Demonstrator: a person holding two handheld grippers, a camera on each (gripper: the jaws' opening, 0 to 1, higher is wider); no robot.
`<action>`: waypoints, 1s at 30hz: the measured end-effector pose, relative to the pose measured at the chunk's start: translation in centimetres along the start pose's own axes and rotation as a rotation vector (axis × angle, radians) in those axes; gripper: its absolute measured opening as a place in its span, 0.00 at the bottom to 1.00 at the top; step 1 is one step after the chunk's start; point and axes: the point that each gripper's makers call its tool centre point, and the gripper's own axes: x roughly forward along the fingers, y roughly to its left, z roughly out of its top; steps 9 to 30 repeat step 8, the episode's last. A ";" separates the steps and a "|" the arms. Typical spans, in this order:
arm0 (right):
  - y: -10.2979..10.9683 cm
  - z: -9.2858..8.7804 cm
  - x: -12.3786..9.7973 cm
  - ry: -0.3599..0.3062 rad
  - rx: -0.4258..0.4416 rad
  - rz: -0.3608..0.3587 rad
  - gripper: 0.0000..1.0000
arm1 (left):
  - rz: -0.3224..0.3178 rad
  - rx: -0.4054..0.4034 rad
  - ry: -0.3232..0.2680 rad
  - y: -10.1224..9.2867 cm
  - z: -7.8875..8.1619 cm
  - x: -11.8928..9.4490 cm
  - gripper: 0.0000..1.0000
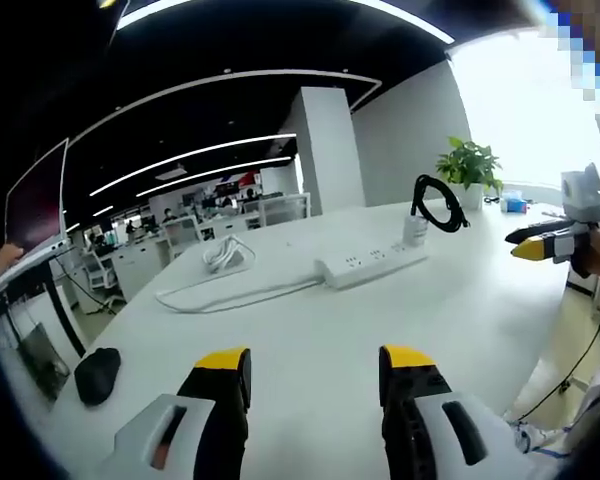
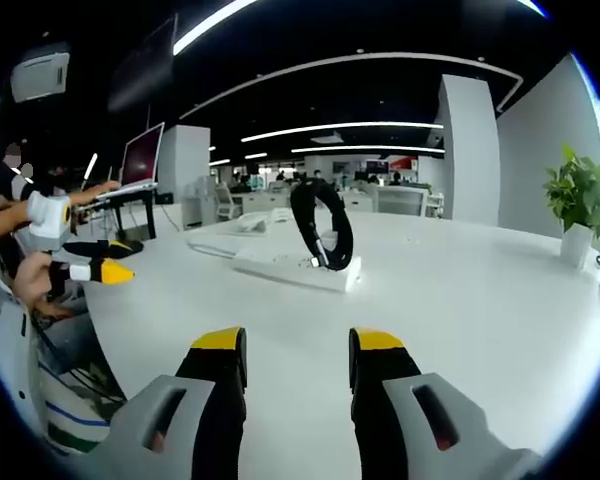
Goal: Straighten the power strip on the desk, plug the charger into it
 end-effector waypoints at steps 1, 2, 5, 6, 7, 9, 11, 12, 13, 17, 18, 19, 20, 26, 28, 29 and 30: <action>0.0 -0.1 0.0 0.002 0.001 -0.001 0.41 | -0.001 0.001 0.001 0.0 0.0 0.0 0.55; 0.0 -0.1 0.0 0.003 0.002 -0.002 0.41 | -0.002 0.001 0.002 -0.1 0.0 -0.1 0.55; 0.1 -0.1 0.0 0.001 0.001 -0.004 0.41 | -0.004 -0.005 -0.005 -0.2 0.1 -0.2 0.55; 0.1 -0.1 0.0 -0.001 0.000 -0.006 0.42 | -0.003 -0.007 -0.007 -0.2 0.2 -0.3 0.55; 0.1 -0.1 -0.1 -0.001 -0.001 -0.009 0.42 | -0.001 -0.007 -0.009 -0.1 0.2 -0.3 0.55; 0.0 -0.1 0.0 -0.001 -0.004 -0.013 0.43 | 0.004 -0.011 -0.014 0.0 0.3 -0.4 0.55; 0.0 -0.1 0.0 -0.001 -0.004 -0.013 0.43 | 0.004 -0.011 -0.014 0.0 0.3 -0.4 0.55; 0.0 -0.1 0.0 -0.001 -0.004 -0.013 0.43 | 0.004 -0.011 -0.014 0.0 0.3 -0.4 0.55; 0.0 -0.1 0.0 -0.001 -0.004 -0.013 0.43 | 0.004 -0.011 -0.014 0.0 0.3 -0.4 0.55; 0.0 -0.1 0.0 -0.001 -0.004 -0.013 0.43 | 0.004 -0.011 -0.014 0.0 0.3 -0.4 0.55; 0.0 -0.1 0.0 -0.001 -0.004 -0.013 0.43 | 0.004 -0.011 -0.014 0.0 0.3 -0.4 0.55; 0.0 -0.1 0.0 -0.001 -0.004 -0.013 0.43 | 0.004 -0.011 -0.014 0.0 0.3 -0.4 0.55; 0.0 -0.1 0.0 -0.001 -0.004 -0.013 0.43 | 0.004 -0.011 -0.014 0.0 0.3 -0.4 0.55; 0.0 -0.1 0.0 -0.001 -0.004 -0.013 0.43 | 0.004 -0.011 -0.014 0.0 0.3 -0.4 0.55; 0.0 -0.1 0.0 -0.001 -0.004 -0.013 0.43 | 0.004 -0.011 -0.014 0.0 0.3 -0.4 0.55; 0.0 -0.1 0.0 -0.001 -0.004 -0.013 0.43 | 0.004 -0.011 -0.014 0.0 0.3 -0.4 0.55; 0.0 -0.1 0.0 -0.001 -0.004 -0.013 0.43 | 0.004 -0.011 -0.014 0.0 0.3 -0.4 0.55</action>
